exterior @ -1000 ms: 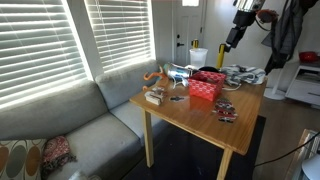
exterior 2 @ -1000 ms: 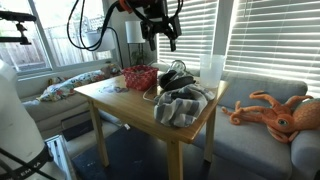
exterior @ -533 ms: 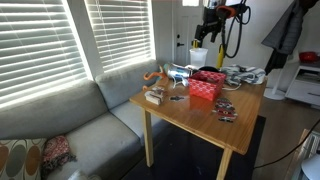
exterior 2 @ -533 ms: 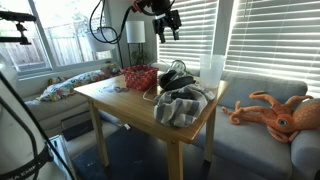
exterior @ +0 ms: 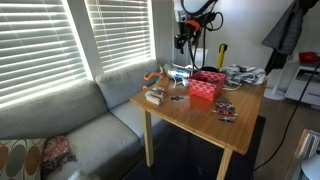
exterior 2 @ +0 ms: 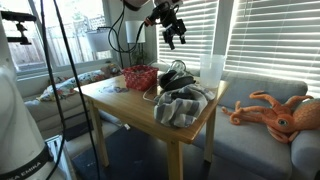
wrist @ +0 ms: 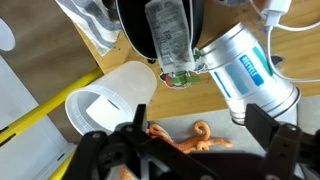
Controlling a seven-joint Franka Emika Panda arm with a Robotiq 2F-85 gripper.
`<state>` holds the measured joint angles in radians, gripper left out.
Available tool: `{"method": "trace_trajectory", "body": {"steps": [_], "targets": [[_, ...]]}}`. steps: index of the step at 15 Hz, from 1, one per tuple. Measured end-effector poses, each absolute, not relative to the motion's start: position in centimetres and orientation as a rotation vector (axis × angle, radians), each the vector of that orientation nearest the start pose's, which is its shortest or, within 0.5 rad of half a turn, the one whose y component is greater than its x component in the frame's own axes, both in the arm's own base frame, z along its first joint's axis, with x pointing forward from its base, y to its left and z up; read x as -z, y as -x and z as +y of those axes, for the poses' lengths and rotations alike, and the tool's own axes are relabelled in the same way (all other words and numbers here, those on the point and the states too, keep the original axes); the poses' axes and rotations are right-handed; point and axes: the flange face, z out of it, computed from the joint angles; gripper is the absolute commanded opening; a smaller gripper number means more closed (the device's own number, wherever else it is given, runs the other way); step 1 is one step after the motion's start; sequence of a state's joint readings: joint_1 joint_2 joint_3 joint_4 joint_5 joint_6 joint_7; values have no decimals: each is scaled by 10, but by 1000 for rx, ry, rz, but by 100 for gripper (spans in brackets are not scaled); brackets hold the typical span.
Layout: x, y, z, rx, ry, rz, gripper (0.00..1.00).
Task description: Pick up the silver cup and put it on the two wooden blocks on the top left side of the table
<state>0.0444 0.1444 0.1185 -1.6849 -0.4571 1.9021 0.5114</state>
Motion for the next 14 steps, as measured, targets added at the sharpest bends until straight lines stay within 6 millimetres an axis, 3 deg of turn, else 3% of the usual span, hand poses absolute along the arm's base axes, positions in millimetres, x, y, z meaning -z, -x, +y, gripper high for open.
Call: {"method": "trace_trajectory", "body": {"steps": [8,14], "targets": [[-525,-618,64,366,3458,396,100],[-504,-645,86,363,3420,542,100]]}}
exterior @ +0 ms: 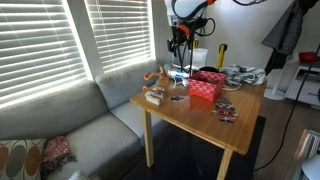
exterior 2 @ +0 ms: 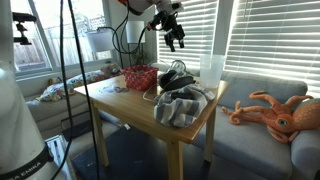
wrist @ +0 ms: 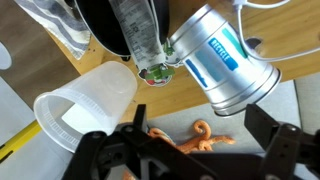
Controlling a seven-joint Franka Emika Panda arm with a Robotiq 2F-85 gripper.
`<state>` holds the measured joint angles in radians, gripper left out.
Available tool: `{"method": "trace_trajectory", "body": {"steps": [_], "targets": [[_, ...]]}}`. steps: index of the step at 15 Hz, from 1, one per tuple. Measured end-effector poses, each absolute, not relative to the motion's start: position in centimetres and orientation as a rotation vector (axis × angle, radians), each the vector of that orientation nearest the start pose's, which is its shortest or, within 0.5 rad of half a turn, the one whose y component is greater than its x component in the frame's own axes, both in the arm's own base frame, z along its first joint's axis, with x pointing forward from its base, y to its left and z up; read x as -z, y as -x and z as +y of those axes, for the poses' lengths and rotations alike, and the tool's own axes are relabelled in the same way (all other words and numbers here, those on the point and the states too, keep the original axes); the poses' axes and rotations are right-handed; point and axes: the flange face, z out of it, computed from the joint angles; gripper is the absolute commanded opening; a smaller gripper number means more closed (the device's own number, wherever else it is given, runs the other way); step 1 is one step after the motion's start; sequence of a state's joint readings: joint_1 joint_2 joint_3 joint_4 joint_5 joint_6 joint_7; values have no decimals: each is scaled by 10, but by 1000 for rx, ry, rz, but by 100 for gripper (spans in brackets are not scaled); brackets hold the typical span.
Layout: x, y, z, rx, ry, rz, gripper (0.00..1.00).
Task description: Pick up the silver cup and put it on the two wooden blocks on the top left side of the table
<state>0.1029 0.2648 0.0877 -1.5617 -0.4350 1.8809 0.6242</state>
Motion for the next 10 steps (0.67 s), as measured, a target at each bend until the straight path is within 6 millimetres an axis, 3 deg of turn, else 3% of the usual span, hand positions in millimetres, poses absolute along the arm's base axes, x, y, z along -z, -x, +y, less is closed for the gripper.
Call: {"method": "trace_trajectory", "body": {"steps": [6,10], "targets": [[-487,-683,112,395,3363,762,100],[-467,-698,122,242,3365,843,100]]}}
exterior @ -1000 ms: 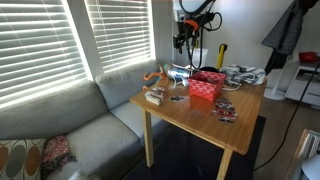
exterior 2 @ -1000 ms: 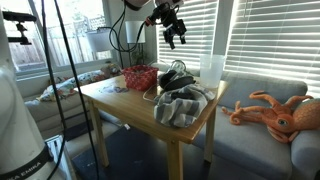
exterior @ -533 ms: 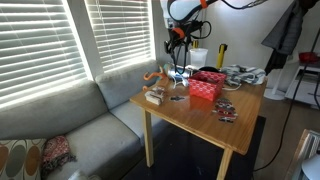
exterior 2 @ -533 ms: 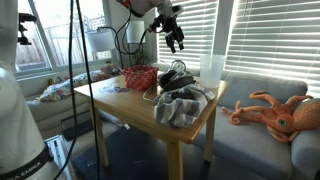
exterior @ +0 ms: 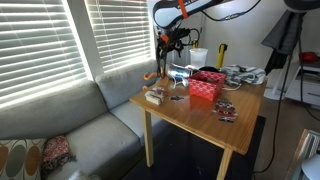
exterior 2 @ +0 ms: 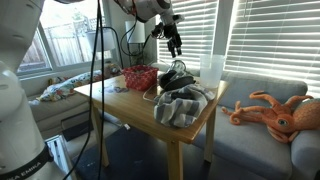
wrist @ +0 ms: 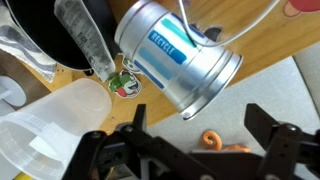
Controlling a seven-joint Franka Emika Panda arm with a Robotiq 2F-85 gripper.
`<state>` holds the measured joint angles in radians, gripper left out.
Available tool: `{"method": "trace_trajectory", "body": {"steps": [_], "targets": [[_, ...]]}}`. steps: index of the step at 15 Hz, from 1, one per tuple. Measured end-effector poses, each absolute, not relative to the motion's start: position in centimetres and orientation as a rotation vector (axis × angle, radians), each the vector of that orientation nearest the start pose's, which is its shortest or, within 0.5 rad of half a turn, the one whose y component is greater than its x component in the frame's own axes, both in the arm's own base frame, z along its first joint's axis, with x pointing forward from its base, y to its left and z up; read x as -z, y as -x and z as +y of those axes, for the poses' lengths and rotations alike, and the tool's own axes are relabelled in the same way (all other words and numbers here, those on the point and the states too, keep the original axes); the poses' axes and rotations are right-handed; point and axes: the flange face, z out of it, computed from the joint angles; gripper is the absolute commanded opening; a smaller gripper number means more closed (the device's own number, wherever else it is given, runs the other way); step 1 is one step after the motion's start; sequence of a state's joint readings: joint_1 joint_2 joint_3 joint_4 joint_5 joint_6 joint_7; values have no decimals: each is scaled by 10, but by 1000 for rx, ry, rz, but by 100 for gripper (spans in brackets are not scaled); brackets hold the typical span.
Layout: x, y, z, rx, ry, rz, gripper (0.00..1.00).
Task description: Pick up the silver cup and put it on the two wooden blocks on the top left side of the table
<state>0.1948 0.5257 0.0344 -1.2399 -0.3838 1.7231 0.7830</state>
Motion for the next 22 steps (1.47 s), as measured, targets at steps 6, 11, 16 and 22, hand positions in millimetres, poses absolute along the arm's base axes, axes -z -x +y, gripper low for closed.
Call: {"method": "trace_trajectory", "body": {"steps": [6,11,16,22], "targets": [[-444,-712,116,30,3363,955,100],[-431,-711,108,-163,3408,1032,100],[-430,-708,104,-272,3434,1074,100],[-436,-713,102,-267,3494,931,71]]}}
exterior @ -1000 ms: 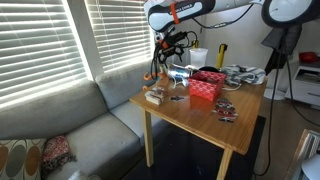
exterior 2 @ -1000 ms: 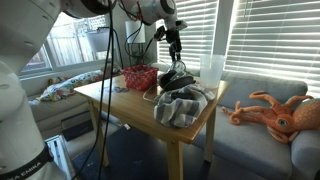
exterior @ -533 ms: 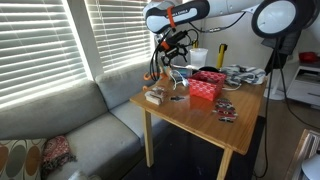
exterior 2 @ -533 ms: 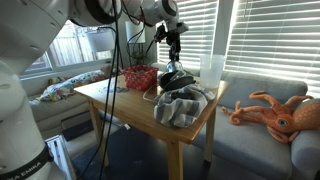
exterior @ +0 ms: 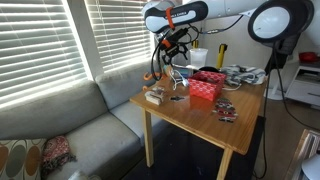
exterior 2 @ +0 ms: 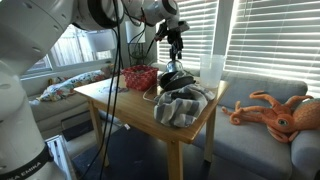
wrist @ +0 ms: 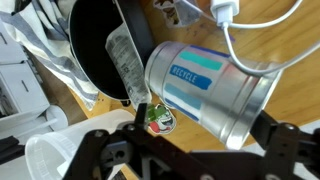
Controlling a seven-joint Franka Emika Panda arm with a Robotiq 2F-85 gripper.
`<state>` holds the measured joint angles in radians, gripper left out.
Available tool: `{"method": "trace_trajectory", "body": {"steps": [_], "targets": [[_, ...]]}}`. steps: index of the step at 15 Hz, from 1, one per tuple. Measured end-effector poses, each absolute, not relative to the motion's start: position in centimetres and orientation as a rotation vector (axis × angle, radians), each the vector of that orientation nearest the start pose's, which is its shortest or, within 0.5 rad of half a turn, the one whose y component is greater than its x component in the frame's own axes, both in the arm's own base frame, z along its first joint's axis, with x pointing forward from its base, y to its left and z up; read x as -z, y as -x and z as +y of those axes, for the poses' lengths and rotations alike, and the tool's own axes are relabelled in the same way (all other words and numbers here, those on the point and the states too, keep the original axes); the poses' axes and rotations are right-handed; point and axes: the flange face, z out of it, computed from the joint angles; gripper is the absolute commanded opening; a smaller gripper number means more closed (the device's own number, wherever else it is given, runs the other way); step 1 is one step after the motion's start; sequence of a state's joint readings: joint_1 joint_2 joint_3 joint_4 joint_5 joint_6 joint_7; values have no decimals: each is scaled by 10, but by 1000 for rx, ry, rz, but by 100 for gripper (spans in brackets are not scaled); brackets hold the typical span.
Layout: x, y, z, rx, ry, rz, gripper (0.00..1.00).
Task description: Pick up the silver cup and put it on the two wooden blocks on the top left side of the table
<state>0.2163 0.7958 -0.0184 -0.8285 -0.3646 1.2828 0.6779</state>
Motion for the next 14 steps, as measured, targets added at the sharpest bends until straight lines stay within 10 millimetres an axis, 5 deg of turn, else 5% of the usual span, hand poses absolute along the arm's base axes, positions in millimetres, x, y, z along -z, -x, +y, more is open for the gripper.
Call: {"method": "trace_trajectory", "body": {"steps": [10,14], "targets": [[-443,-719,109,-227,3532,757,6],[-458,-719,111,-185,3528,733,0]]}}
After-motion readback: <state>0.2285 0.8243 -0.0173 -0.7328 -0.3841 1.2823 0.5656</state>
